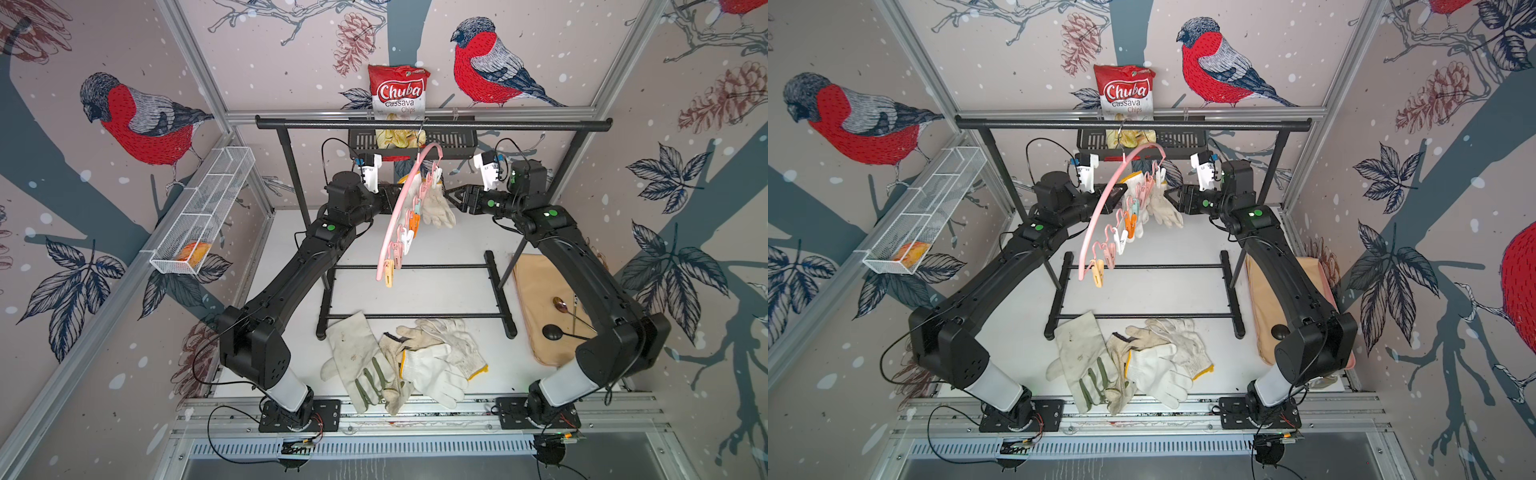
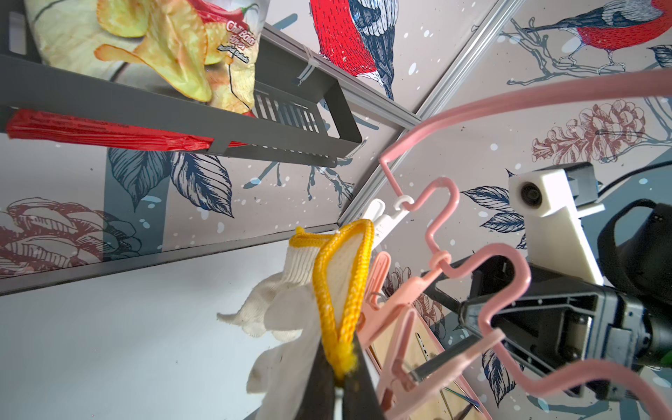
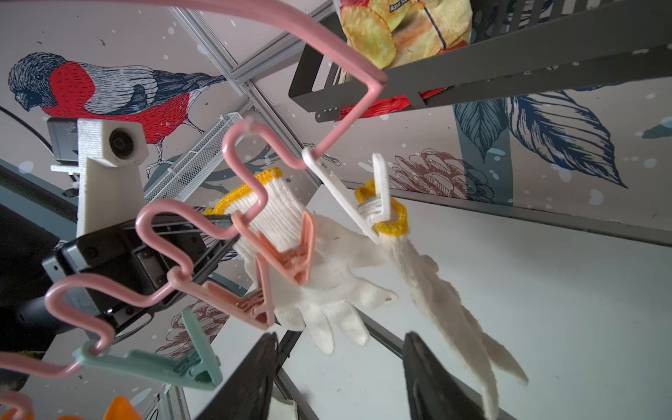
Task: Clip the gloves onto a hanger to dry
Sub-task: Open the clamp at the hanger.
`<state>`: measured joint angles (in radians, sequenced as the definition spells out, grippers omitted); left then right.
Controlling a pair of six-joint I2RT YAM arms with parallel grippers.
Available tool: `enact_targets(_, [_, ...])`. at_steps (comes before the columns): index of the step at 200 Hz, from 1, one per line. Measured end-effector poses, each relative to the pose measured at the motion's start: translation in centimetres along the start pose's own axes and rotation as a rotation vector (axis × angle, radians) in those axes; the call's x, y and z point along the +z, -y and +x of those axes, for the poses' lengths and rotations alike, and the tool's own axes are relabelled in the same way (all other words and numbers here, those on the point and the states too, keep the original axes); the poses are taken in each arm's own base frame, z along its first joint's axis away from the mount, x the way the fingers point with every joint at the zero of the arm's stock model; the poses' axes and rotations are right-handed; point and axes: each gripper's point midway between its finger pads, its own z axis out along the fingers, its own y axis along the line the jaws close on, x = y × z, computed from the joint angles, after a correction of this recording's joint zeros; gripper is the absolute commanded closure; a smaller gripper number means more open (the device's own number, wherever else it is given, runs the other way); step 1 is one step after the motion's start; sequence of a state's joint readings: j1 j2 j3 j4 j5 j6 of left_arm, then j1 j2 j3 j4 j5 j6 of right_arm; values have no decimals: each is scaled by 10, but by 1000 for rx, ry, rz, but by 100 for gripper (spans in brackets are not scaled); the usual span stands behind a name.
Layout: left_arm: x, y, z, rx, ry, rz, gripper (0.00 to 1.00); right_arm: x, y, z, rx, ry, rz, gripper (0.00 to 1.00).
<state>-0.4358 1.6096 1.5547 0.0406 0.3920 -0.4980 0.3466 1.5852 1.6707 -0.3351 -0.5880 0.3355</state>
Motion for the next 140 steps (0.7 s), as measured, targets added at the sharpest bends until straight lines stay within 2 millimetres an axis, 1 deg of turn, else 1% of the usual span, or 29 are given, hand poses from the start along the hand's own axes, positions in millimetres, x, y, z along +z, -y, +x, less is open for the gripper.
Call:
enact_targets(22, [4,7,-1,5,1,15,100,4,0,-2,0,4,-6,43])
enact_targets(38, [4,10,-3,8,4,21,100,7,-4,-2,-4,1,-18,43])
enact_targets(62, [4,12,-4,9,4,25,100,11,-10,-1,-10,-3,-38,43])
enact_targets(74, [4,13,-4,9,4,25,100,12,-10,0,-8,-6,-40,42])
enact_targets(106, [5,15,-5,11,5,29,100,16,-14,-5,-17,0,-54,42])
enact_targets(140, [5,16,-4,8,-3,27,100,24,-22,-6,-28,-2,-78,41])
